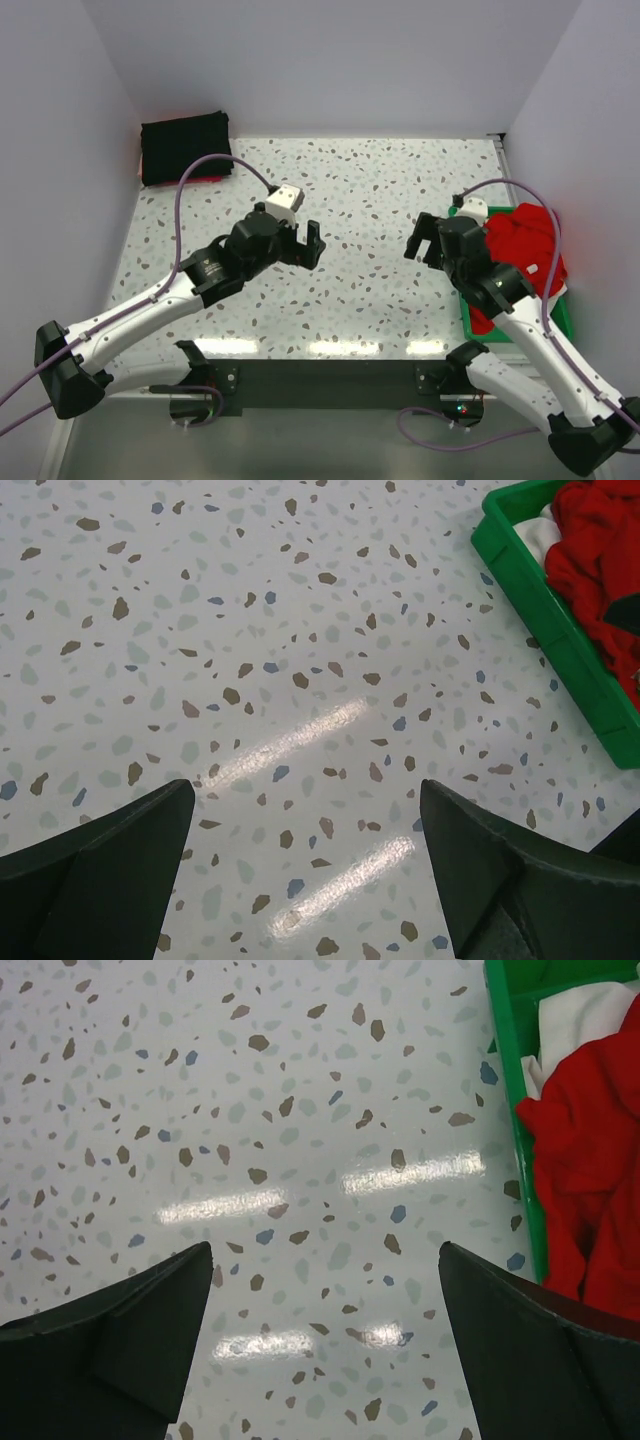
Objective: Fold and stack the t-shirts
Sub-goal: Grab the tshirt from the pile
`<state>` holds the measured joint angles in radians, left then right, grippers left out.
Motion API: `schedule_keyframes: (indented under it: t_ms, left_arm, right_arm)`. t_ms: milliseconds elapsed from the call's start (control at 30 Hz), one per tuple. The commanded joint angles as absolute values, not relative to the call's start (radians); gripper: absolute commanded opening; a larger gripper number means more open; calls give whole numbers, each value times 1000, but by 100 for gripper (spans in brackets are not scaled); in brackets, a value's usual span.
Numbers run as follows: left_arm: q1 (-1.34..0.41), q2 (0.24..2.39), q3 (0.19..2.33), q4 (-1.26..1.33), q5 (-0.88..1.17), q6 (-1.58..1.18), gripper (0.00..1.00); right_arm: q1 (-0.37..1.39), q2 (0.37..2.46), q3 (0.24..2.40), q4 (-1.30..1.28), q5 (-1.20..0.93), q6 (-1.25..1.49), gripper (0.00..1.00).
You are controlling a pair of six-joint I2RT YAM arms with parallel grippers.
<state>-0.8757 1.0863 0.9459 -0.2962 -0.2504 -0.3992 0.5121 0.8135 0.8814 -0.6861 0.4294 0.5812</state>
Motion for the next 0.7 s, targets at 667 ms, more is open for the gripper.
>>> schedule_keyframes:
  t_ms: [667]
  left_arm:
    - [-873,1057,933,-291,-172,-377,100]
  right_arm:
    - [-182,1397,1051,-551,402,575,98]
